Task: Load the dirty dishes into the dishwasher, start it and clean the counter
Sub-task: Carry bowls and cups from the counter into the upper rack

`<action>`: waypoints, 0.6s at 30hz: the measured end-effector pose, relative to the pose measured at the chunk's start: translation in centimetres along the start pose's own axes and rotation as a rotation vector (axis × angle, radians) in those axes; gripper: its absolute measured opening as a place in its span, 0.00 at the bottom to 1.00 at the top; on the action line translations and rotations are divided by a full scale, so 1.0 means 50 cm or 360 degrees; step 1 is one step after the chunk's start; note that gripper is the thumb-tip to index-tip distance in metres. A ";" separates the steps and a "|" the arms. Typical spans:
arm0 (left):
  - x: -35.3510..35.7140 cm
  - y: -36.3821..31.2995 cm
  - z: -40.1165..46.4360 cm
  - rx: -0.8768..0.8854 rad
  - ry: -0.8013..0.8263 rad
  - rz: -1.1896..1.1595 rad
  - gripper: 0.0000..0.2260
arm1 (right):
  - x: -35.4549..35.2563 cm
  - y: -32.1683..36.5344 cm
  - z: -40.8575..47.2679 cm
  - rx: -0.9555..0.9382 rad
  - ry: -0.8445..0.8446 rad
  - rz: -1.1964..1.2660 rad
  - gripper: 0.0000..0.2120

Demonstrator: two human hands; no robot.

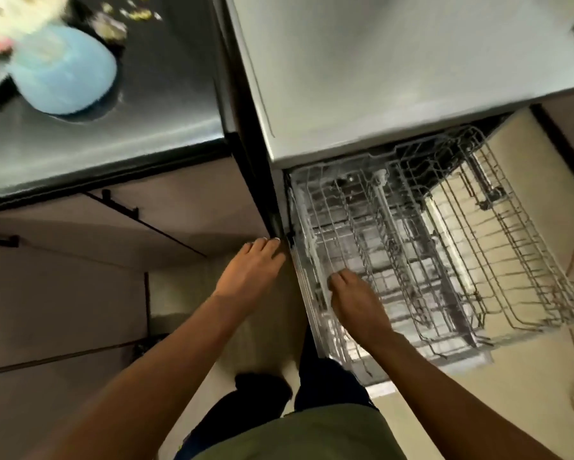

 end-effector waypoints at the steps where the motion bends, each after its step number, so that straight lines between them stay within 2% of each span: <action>1: -0.013 0.029 -0.008 -0.0046 -0.0057 -0.0005 0.20 | -0.013 0.025 0.014 -0.0030 -0.0032 0.0005 0.10; 5: -0.069 0.142 -0.042 -0.0255 -0.0247 -0.0130 0.14 | -0.047 0.120 0.066 -0.0242 -0.0087 -0.0005 0.09; 8: -0.109 0.232 -0.072 -0.0415 -0.0378 -0.0205 0.17 | -0.073 0.199 0.128 -0.0422 -0.0113 -0.0006 0.08; 10: -0.133 0.296 -0.097 -0.0527 -0.0460 -0.0242 0.14 | -0.084 0.253 0.178 -0.0568 -0.0121 -0.0056 0.09; 14: -0.158 0.426 -0.163 -0.0779 -0.0630 -0.0394 0.14 | -0.089 0.359 0.269 -0.0805 -0.0165 -0.0114 0.16; 18: -0.158 0.568 -0.243 -0.1030 -0.0728 -0.0473 0.15 | -0.084 0.478 0.339 -0.0952 -0.0197 0.0003 0.21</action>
Point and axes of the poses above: each hand's wrist, its own z-axis towards the middle knuckle, its own x-axis out of the palm, y = z × x, the point moved 2 cm from there along z, towards the middle knuckle, and after that the axes turned 15 degrees about -x, right-handed, at the moved point
